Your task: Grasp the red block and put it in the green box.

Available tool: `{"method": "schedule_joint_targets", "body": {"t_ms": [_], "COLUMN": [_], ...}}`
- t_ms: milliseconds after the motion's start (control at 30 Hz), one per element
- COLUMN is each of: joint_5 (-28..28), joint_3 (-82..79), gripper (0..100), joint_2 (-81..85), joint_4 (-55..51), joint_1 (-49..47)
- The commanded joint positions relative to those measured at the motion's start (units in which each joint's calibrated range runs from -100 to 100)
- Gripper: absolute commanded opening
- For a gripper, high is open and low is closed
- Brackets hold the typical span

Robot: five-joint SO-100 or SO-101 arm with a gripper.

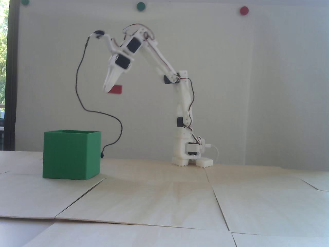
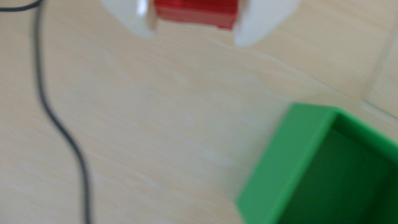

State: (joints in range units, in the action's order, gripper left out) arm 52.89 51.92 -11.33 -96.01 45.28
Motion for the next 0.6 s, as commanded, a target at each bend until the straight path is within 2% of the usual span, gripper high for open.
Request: {"method": "schedule_joint_targets", "body": {"t_ms": [0,33,67,233,433,567], "joint_5": [-1.93,-3.28,-7.29,-13.12,-13.85,-14.89], "joint_3": [0.87,0.87,0.87,0.78,0.78,0.78], "gripper": [2,2,2,2,2,2], "joint_2": [-1.81,-2.21,-3.16,-3.87,-3.31,-3.31], "joint_4": [9.24,11.69,18.94,29.99,28.97,29.23], "joint_1": [0.76,0.03,-1.49,-6.80,-18.22,-21.12]}}
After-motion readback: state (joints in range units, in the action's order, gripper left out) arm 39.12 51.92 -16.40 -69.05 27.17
